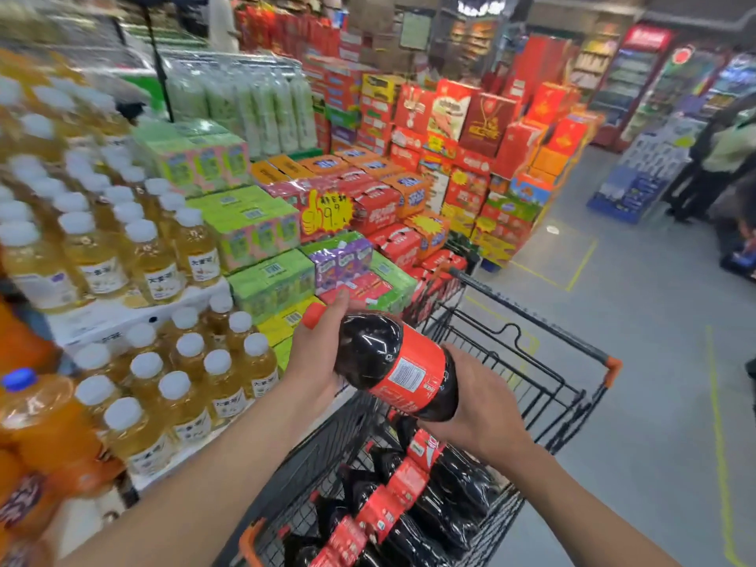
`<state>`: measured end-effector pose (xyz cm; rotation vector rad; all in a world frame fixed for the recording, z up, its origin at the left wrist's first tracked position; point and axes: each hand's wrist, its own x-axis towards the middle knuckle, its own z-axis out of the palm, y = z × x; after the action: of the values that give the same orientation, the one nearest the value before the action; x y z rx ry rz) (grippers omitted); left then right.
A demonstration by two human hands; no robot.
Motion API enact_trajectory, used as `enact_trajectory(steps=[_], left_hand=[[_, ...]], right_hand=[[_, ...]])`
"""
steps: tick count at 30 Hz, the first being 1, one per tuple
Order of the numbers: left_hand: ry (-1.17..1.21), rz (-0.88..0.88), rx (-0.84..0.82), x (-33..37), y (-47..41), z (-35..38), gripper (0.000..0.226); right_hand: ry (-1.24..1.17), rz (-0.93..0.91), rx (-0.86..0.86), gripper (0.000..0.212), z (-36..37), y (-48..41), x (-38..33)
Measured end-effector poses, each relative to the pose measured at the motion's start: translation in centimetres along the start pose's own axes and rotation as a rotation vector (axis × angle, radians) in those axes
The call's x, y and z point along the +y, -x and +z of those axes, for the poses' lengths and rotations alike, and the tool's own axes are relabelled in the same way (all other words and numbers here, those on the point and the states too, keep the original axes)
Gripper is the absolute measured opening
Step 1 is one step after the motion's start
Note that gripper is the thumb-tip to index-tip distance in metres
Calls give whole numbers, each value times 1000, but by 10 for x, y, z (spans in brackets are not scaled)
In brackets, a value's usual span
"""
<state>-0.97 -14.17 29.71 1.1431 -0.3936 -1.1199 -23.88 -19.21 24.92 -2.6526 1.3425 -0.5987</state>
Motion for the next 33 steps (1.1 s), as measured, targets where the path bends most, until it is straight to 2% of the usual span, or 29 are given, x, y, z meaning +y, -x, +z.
enact_trajectory(steps=[7,14,21,25,27,30,33], left_hand=[[-7,93,161,1,67,-28,43],[14,198,388,-2,150,-78,43],[88,329,605,10,245,-146,38],[94,475,744,5,303,-191,32],[64,541,806,2,330,-211,37],[14,633,947,7,369,-241,25],[-35,654,1085,17,411,-275,19]], right_hand=[[-69,-205,-43,104,2,16,-17],[-245,-397,-124,103,14,42,-71],[-329,-590,-243,102,33,68,-164],[-473,-696,-301,91,36,97,-226],[-534,-727,-363,96,40,115,-257],[-638,-773,-476,106,53,150,-306],[-705,-794,-567,110,64,189,-358]])
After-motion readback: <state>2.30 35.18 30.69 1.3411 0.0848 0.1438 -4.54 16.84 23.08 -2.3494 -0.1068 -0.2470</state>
